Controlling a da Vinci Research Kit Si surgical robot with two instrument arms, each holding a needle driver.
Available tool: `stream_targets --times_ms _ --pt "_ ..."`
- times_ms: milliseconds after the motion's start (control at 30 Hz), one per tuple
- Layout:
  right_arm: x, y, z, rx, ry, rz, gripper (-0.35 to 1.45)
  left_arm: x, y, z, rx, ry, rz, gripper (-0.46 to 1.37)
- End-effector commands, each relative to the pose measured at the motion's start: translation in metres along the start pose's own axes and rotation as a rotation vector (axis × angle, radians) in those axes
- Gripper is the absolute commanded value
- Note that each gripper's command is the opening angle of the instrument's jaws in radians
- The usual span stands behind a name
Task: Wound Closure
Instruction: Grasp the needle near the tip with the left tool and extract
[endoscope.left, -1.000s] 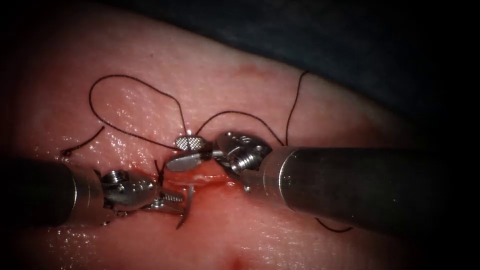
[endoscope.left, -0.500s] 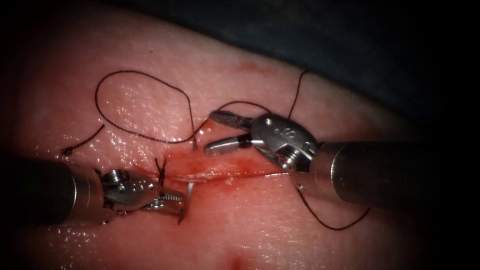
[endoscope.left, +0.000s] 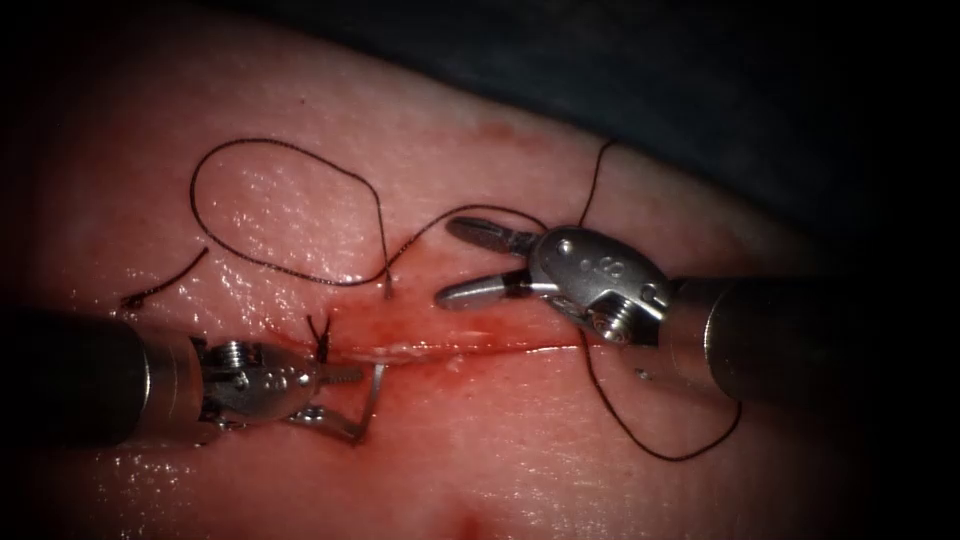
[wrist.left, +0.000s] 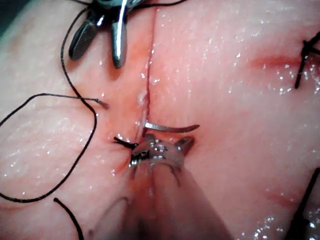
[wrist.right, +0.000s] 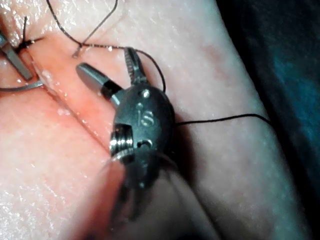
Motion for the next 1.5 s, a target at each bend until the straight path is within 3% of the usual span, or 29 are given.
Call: stream_targets --times_ms 33,200,333,467,600,867,1000,1100,1133,1167,1200,1333,1400,1500 --pt "-0.0001 0.0 0.0 0.004 0.0 -0.001 1.25 -0.0001 0.0002 0.0 -0.002 0.022 0.067 0.4" --pt "-0.0004 0.0 0.0001 0.005 0.001 -0.005 1.24 0.0002 0.0006 -0.0002 -0.004 0.092 0.151 0.41" --pt "-0.0007 -0.0001 0.0 0.006 -0.001 -0.011 1.24 0.0007 0.0008 -0.0006 -0.008 0.138 0.191 0.55" --pt "-0.0011 -0.0001 0.0 0.007 0.0 -0.018 1.23 0.0016 0.0009 -0.0007 -0.006 0.225 0.219 0.83" --pt "-0.0014 -0.0001 0.0 0.009 -0.005 -0.023 1.22 0.0023 0.0009 0.0002 0.005 0.254 0.233 1.06" --pt "-0.0019 -0.0005 0.0001 0.013 -0.005 -0.031 1.19 0.0039 0.0005 0.0016 0.023 0.288 0.233 1.1" --pt "-0.0021 -0.0006 0.0001 0.012 -0.004 -0.034 1.18 0.0044 0.0002 0.0022 0.032 0.316 0.227 1.0" --pt "-0.0022 -0.0007 0.0002 0.011 -0.004 -0.035 1.17 0.0045 -0.0002 0.0026 0.034 0.322 0.21 0.67" --pt "-0.0022 -0.0007 0.0002 0.011 -0.004 -0.035 1.17 0.0045 -0.0003 0.0026 0.032 0.323 0.193 0.48" --pt "-0.0022 -0.0007 0.0002 0.011 -0.004 -0.035 1.17 0.0045 -0.0007 0.0026 0.025 0.325 0.157 -0.14" --pt "-0.0022 -0.0007 0.0002 0.011 -0.004 -0.035 1.17 0.0045 -0.0008 0.0025 0.023 0.326 0.146 -0.35" --pt "-0.0022 -0.0007 0.0002 0.011 -0.004 -0.035 1.16 0.0044 -0.0012 0.002 -0.011 0.331 0.056 -0.35" --pt "-0.0022 -0.0007 0.0002 0.011 -0.007 -0.035 1.16 0.0043 -0.0013 0.0016 -0.064 0.331 0.007 -0.35" --pt "-0.0021 -0.0006 0.0002 0.01 -0.005 -0.034 1.15 0.0041 -0.0013 0.0014 -0.082 0.331 -0.016 -0.35"
